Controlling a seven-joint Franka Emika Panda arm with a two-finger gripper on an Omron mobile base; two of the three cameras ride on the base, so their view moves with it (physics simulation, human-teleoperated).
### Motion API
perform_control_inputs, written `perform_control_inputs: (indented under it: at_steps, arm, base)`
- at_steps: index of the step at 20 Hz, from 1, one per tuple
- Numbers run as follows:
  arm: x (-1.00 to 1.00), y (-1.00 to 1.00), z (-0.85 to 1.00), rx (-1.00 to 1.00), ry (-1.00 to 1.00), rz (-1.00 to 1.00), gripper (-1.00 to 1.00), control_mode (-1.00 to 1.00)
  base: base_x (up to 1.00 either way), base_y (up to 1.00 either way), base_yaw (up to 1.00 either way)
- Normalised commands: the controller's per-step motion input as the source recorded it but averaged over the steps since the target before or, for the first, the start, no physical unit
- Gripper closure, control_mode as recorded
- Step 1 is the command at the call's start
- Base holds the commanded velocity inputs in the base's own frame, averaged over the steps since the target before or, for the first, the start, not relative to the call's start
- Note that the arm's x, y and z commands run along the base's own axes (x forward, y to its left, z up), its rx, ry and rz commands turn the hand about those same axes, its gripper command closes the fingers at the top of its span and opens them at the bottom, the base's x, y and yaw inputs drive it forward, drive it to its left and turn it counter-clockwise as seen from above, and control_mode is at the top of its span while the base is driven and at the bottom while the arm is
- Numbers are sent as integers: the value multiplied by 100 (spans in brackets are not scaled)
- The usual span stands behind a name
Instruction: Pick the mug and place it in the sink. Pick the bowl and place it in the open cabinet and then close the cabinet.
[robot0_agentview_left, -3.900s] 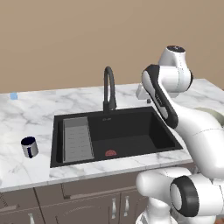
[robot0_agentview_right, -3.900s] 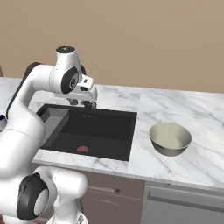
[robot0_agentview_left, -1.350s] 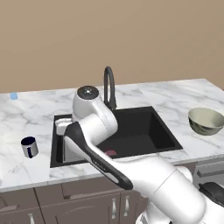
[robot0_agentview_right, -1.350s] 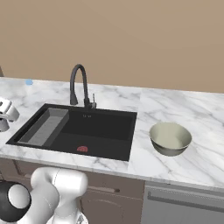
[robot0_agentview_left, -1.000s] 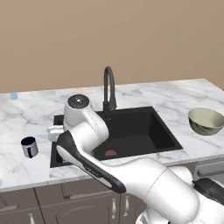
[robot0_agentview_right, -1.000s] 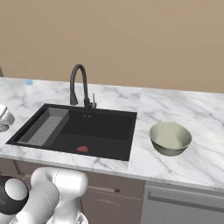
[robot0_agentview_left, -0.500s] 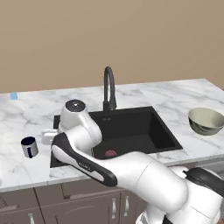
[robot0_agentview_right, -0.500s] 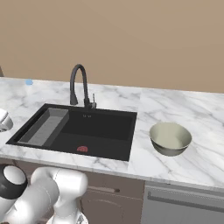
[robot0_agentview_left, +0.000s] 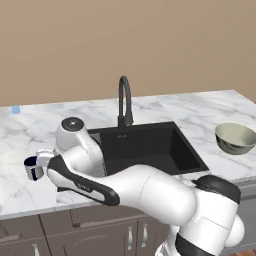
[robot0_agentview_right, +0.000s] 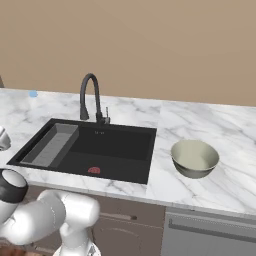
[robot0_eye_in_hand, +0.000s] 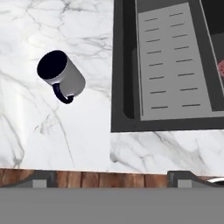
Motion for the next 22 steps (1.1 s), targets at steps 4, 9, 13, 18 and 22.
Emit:
perform_control_inputs:
  at_steps: [4,9,13,18,22]
  arm:
    - [31,31,-1,0,0,2,-100,-100]
    - [23,13,-1,-2,0,4,-100,-100]
    - [24,20,-11,-2,0,10,-100,-100]
    - [19,27,-18,-4,0,11,-100,-100]
    - [3,19,-19,-8,-2,9,-100,-100]
  base:
    - [0,0,0]
    - [0,0,0]
    - [0,0,0]
    - [0,0,0]
    - [0,0,0]
